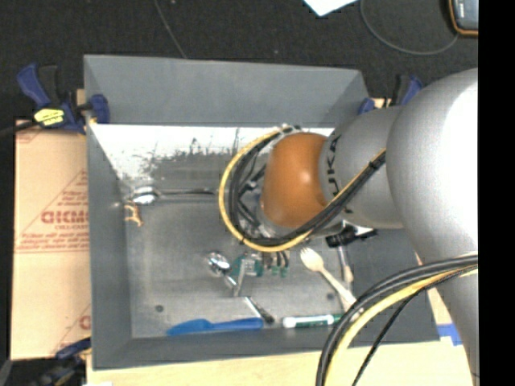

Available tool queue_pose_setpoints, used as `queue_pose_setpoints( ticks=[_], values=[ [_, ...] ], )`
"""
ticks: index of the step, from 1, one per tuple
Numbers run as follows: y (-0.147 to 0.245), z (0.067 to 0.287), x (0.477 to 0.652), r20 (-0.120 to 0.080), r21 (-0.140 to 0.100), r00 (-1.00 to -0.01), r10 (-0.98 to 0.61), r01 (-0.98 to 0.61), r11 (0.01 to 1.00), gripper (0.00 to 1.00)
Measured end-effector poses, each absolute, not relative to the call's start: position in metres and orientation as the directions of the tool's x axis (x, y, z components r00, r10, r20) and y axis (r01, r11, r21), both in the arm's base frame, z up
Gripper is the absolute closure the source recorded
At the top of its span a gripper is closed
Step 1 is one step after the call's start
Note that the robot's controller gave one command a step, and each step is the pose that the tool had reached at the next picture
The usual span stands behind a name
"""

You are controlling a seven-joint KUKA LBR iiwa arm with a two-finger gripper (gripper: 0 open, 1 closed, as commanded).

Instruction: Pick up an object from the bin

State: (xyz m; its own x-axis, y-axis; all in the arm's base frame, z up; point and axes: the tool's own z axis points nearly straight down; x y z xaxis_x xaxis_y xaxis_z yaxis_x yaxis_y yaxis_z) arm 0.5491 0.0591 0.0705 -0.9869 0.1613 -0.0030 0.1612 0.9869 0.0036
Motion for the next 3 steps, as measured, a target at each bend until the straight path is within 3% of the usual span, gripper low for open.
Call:
queue_pose_setpoints(
  ticks=[1,2,3],
  values=[
    [0.053,0.071,0.547,-0.011,0.003,-0.991,0.137,0.137,0.991,0.00],
    [0.014,0.071,0.572,-0.011,0.001,-1.000,0.029,0.029,1.000,0.00],
    [0.002,0.071,0.577,-0.019,0.003,-0.999,0.037,0.037,0.999,0.00]
  ],
)
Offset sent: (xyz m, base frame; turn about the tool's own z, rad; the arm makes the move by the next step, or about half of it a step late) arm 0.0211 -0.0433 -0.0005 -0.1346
